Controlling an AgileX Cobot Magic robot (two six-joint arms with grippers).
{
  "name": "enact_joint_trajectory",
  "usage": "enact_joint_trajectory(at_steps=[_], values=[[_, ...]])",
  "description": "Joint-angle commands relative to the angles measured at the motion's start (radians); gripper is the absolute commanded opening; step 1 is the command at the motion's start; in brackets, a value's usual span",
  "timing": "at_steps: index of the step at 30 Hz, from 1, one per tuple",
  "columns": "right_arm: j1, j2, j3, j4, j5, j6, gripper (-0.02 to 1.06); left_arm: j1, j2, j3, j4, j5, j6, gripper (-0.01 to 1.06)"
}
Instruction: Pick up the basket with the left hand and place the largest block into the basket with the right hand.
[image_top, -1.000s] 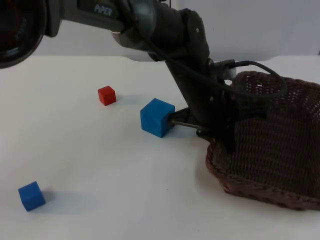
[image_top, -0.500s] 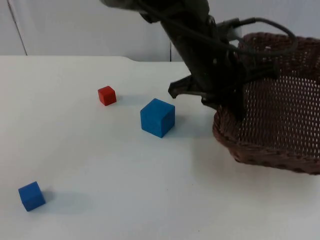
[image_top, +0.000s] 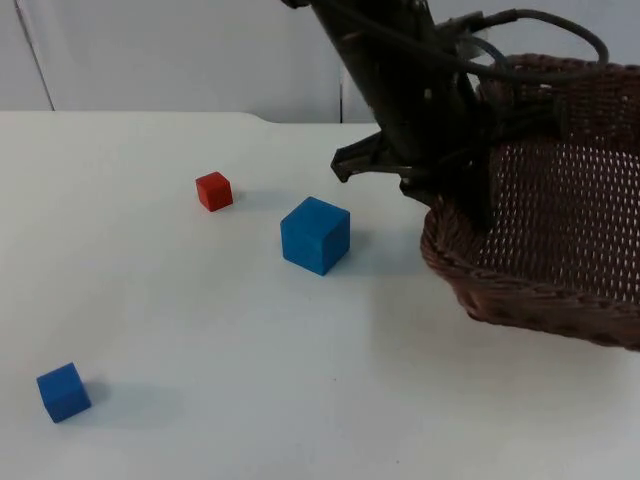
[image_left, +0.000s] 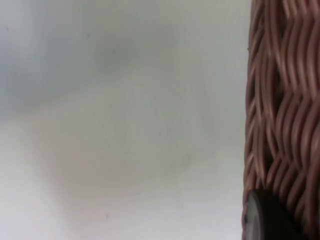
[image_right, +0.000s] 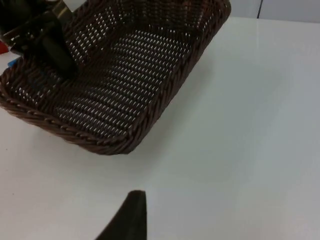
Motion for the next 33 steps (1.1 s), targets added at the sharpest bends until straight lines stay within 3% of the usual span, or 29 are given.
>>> enact_joint_trajectory(at_steps=[1,7,14,22,27,33], values=[[-0.004,-0.003,0.001,-0.003,-0.004,-0.002,1.05,-0.003,-0.032,-0.002,-0.005,0.012,-0.004,0.0],[-0.004,-0.003,0.001,-0.003,-0.004,-0.002,1.05,-0.001,-0.082,0.006,0.052,0.03,-0.004,0.0],[-0.004,-0.003,0.001,-0.003,-0.004,-0.002,1.05,0.055,-0.145,0.007,0.067,0.125,0.002,0.0],[-0.004,-0.003,0.001,-0.003,-0.004,-0.002,1.05,0.079,-0.22,0.033,0.11,0.166,0.002,0.0],[-0.004,-0.003,0.001,-0.003,-0.004,-0.002,1.05,0.107,-0.332,0.205,0.112,0.071,0.0,0.0],[-0.004,-0.003,0.001,-0.003,-0.004,-0.002,1.05,0.192,-0.453,0.384,0.068,0.04,0.002,0.0]])
